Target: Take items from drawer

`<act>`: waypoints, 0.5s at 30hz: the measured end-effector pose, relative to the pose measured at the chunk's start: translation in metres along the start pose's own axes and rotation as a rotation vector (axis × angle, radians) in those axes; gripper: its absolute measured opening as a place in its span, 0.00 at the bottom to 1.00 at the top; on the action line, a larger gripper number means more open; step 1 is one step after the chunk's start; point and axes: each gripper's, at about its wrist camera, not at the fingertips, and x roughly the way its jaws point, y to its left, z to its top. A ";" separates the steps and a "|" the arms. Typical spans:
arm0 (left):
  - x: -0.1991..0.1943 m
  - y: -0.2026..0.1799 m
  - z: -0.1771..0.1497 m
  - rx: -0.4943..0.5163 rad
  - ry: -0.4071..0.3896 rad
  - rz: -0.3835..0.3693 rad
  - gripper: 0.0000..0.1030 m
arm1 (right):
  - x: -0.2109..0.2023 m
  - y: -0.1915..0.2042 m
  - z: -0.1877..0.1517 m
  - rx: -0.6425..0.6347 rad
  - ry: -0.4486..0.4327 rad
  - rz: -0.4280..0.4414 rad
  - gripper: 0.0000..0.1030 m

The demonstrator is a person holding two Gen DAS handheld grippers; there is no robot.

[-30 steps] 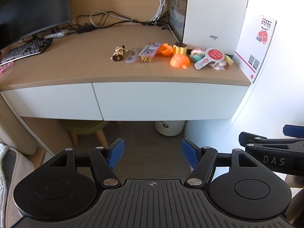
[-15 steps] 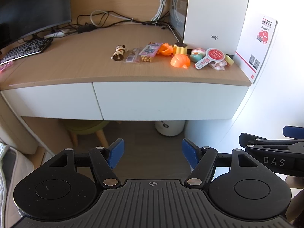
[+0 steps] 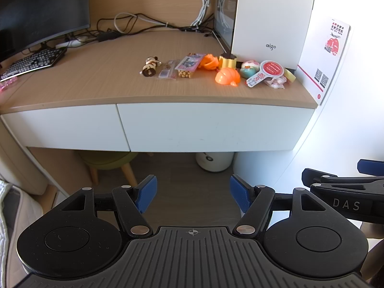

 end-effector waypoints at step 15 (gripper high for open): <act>0.001 0.001 0.001 0.002 0.005 -0.002 0.71 | 0.001 0.000 0.000 -0.001 0.002 0.000 0.96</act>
